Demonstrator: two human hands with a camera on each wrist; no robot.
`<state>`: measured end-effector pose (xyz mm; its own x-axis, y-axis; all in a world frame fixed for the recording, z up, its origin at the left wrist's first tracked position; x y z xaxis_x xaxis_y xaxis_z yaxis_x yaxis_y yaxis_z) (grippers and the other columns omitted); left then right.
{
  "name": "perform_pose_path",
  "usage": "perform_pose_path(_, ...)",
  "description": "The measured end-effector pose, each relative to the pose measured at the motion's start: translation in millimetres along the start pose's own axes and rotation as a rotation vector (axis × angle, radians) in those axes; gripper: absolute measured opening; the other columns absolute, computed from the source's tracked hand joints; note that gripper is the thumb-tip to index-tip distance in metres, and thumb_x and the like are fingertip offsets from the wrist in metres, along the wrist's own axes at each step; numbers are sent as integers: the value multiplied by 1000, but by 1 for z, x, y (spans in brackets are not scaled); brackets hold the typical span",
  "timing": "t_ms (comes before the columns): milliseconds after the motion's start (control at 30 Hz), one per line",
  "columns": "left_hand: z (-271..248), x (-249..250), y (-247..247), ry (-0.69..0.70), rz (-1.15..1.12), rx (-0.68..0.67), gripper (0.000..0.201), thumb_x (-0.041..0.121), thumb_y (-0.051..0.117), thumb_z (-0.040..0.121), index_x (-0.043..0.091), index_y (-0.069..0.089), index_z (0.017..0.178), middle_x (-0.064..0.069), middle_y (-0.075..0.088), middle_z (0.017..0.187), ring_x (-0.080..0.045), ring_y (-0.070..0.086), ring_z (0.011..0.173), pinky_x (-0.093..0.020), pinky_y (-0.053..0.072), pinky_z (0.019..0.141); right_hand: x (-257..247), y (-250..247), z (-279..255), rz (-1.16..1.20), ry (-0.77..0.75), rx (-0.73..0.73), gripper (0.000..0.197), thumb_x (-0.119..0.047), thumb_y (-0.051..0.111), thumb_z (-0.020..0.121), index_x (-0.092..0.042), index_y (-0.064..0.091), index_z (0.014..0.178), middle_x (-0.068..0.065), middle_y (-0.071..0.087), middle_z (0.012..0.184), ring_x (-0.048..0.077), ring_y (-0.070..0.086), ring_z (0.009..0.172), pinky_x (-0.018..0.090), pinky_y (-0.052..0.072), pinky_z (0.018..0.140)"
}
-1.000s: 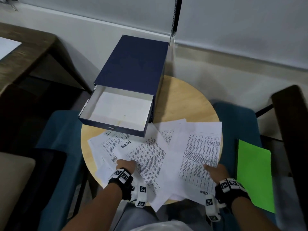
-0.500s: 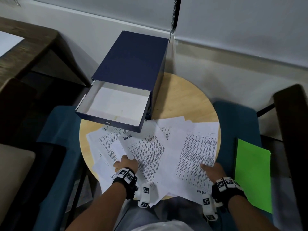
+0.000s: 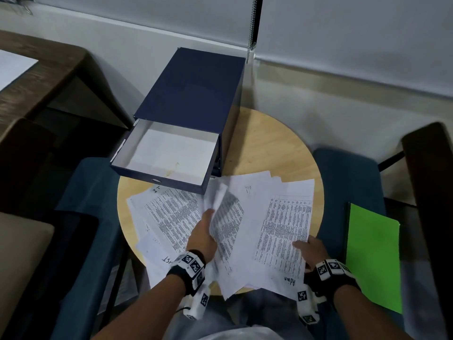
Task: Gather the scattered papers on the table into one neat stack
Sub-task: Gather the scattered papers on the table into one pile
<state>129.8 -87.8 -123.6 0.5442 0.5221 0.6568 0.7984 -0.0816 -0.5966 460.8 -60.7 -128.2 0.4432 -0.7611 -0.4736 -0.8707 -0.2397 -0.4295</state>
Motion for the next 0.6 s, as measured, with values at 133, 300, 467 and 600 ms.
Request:
perform_pose_path(133,-10,40,-7,207,168,67,88,-12,45,78,39,24,147,-5,66,114,-15,55,65,-26,46,58,3,6,11,-90,-57,-29,12,-2,53,89,-10,59,82,5,59,73,20,54,65,27,40,61)
perform_pose_path(300,-31,89,-26,490,53,182,65,-9,46,88,21,30,144,-4,65,105,-4,49,54,-7,37,53,7,13,19,-162,-149,-36,30,-3,47,89,-22,63,107,0,67,86,21,64,73,24,48,60)
perform_pose_path(467,-24,113,-79,473,-264,372,54,-8,41,93,20,26,136,-2,55,116,2,62,88,-5,46,71,14,14,24,-193,-159,-59,32,-5,49,88,-19,65,112,6,69,102,24,65,87,28,50,76)
perform_pose_path(600,-25,144,-121,506,-200,440,42,1,48,95,15,36,133,-2,57,119,-15,62,91,-20,49,75,17,11,29,-173,-174,-46,35,-7,55,89,-10,61,123,6,66,117,25,62,103,31,47,92)
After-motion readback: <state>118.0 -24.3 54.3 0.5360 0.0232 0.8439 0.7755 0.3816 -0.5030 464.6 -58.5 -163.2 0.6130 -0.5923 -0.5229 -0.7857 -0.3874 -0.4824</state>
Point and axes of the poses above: each hand's wrist, its own z-axis towards the middle knuckle, its own y-axis out of the palm, x = y × z, the point moved 9 cm from there along z, towards the middle knuckle
